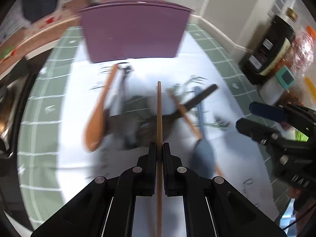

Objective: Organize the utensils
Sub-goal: 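Grasp a wooden chopstick with the left tool while the right tool grasps another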

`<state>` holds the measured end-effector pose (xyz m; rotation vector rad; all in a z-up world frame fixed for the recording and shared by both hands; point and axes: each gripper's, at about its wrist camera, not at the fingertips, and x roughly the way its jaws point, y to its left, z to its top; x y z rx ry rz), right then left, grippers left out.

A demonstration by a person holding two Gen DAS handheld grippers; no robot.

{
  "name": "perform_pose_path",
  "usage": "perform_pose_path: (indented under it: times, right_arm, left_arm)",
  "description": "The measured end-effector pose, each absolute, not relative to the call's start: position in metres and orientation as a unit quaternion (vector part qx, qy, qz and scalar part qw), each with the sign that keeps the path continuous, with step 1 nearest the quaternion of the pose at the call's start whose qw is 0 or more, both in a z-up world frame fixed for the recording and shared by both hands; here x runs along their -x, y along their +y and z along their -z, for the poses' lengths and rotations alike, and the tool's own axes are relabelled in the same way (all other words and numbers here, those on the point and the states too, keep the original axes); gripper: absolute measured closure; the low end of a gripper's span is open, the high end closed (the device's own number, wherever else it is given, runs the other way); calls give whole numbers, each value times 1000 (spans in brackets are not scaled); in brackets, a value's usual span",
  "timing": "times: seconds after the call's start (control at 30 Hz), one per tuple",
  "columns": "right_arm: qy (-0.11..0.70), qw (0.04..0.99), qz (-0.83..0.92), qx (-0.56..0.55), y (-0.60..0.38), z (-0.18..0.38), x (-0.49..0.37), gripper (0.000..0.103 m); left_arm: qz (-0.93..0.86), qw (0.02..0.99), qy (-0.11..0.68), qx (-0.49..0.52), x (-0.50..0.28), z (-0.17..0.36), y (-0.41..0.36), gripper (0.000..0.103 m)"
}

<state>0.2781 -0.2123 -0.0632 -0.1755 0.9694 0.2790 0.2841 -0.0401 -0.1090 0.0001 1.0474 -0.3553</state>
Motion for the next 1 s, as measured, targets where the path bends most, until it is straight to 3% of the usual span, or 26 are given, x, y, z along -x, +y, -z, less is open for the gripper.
perform_pose_path:
  times: [0.03, 0.13, 0.47, 0.53, 0.6, 0.73, 1.0]
  right_arm:
    - [468, 868, -151, 72, -208, 63, -281, 72]
    - [479, 855, -195, 46, -195, 65, -289, 77]
    - [518, 829, -204, 43, -155, 94, -320, 78]
    - [527, 825, -196, 48, -154, 99, -323, 81]
    - [529, 827, -186, 49, -155, 103, -323, 84]
    - [525, 830, -169, 79, -153, 105, -319, 97]
    - [503, 843, -185, 47, -169, 74, -298, 98]
  left_arm:
    - [158, 853, 497, 1, -283, 108, -31, 97]
    - [135, 858, 496, 3, -279, 108, -12, 97]
    - [132, 857, 497, 42, -269, 106, 25, 95]
    - [131, 857, 496, 40, -269, 105, 26, 91]
    - [130, 856, 498, 43, -269, 104, 28, 80]
    - [138, 853, 502, 42, -269, 103, 26, 78]
    - [135, 840, 526, 12, -286, 107, 8, 78]
